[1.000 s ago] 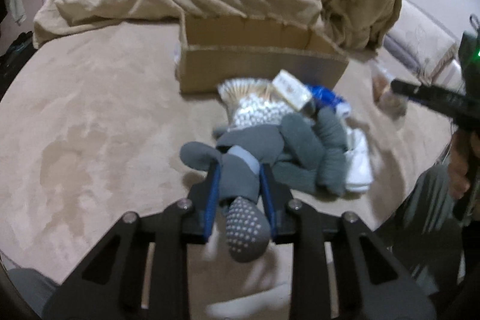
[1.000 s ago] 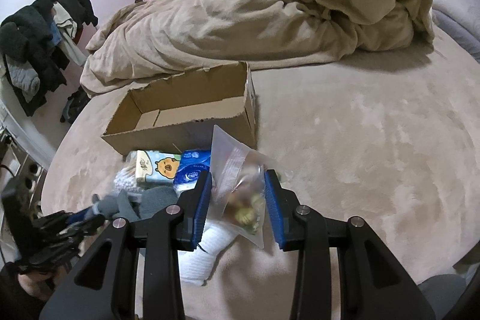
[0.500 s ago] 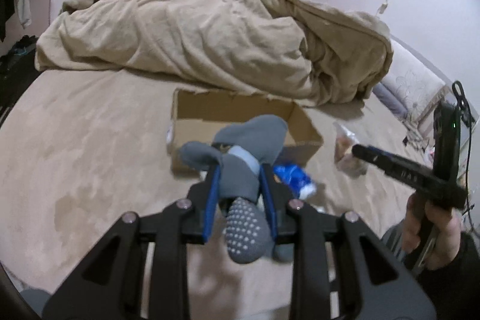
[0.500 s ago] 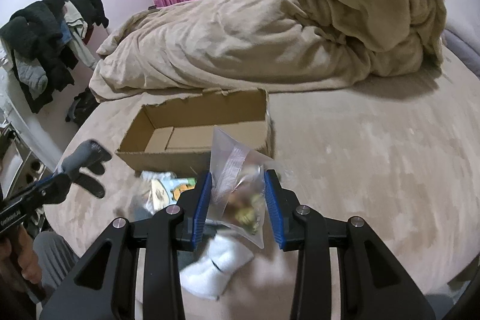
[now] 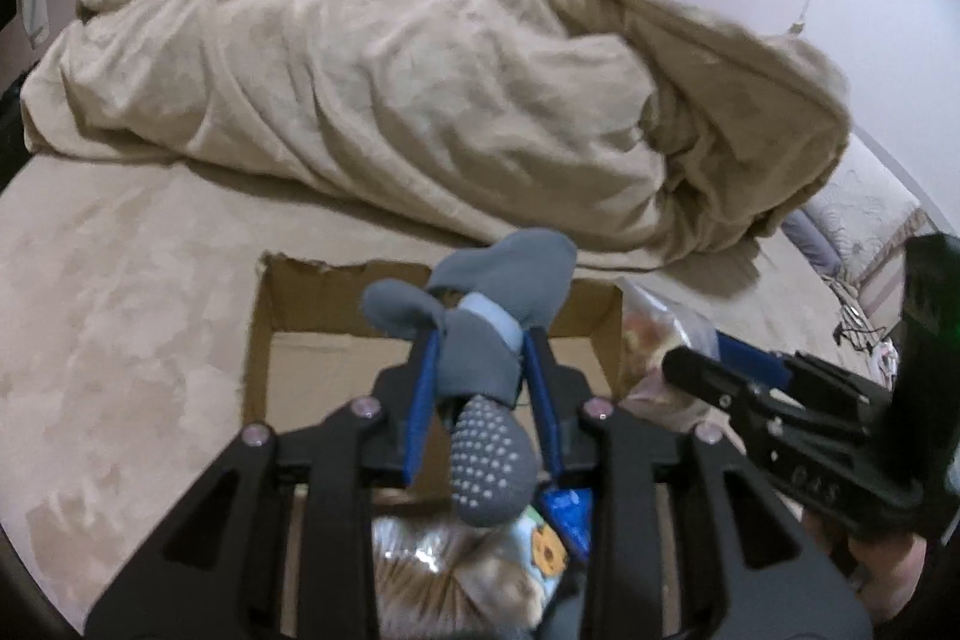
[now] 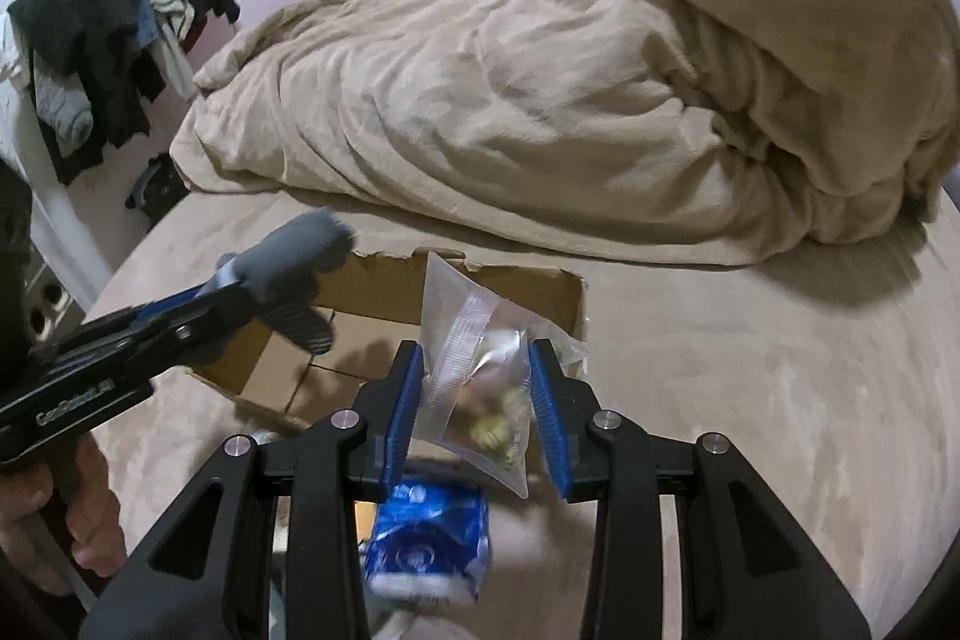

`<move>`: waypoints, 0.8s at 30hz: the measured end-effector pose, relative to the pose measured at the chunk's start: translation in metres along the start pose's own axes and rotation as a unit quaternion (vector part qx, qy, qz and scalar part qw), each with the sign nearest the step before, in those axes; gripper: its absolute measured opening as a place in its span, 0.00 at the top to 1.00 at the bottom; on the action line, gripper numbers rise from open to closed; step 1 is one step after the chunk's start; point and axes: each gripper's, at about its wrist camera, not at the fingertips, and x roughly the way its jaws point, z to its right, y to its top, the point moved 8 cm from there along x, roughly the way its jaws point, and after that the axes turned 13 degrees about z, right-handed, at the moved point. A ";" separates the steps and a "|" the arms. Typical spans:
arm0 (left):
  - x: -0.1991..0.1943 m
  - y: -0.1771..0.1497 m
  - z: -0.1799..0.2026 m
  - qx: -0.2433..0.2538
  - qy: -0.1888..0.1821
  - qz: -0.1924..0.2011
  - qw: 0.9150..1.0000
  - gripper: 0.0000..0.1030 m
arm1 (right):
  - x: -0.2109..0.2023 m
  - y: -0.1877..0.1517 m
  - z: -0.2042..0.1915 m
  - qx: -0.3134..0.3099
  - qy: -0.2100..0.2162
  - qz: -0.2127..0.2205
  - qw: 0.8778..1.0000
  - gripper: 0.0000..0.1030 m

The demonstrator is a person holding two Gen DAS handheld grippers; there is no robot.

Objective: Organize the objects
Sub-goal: 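Carry the sock and snack bag into the cardboard box and open both grippers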

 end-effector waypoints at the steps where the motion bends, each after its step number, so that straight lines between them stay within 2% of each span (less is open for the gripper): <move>1: 0.008 -0.004 -0.003 -0.002 0.007 -0.013 1.000 0.69 | 0.006 -0.003 0.000 -0.001 0.000 -0.006 1.000 0.63; 4: 0.028 -0.024 -0.010 -0.011 0.018 -0.048 0.999 0.68 | 0.018 -0.011 0.000 0.002 0.003 -0.019 1.000 0.63; 9: 0.036 -0.046 -0.012 -0.003 0.038 -0.079 0.996 0.64 | 0.032 -0.022 -0.001 -0.002 -0.002 -0.041 0.999 0.62; 11: 0.029 -0.047 -0.008 0.012 0.040 -0.076 0.996 0.55 | 0.029 -0.021 -0.001 -0.004 -0.004 -0.037 0.999 0.62; 13: 0.018 -0.044 -0.004 0.019 0.046 -0.072 0.996 0.26 | 0.021 -0.018 -0.002 -0.009 -0.011 -0.027 1.000 0.62; 14: 0.010 -0.040 -0.004 0.017 0.050 -0.067 0.996 0.23 | 0.018 -0.016 -0.002 -0.011 -0.012 -0.025 1.000 0.61; 16: -0.008 -0.031 -0.001 0.013 0.049 -0.051 0.997 0.22 | 0.005 -0.012 -0.006 -0.016 -0.012 -0.015 1.000 0.54; 18: -0.030 -0.023 0.003 0.016 0.049 -0.039 0.998 0.22 | -0.013 -0.006 -0.011 -0.026 -0.018 -0.001 0.999 0.42; 24: -0.111 -0.006 0.017 0.032 0.056 0.008 0.998 0.21 | -0.081 0.002 -0.030 -0.032 -0.016 0.029 0.999 0.36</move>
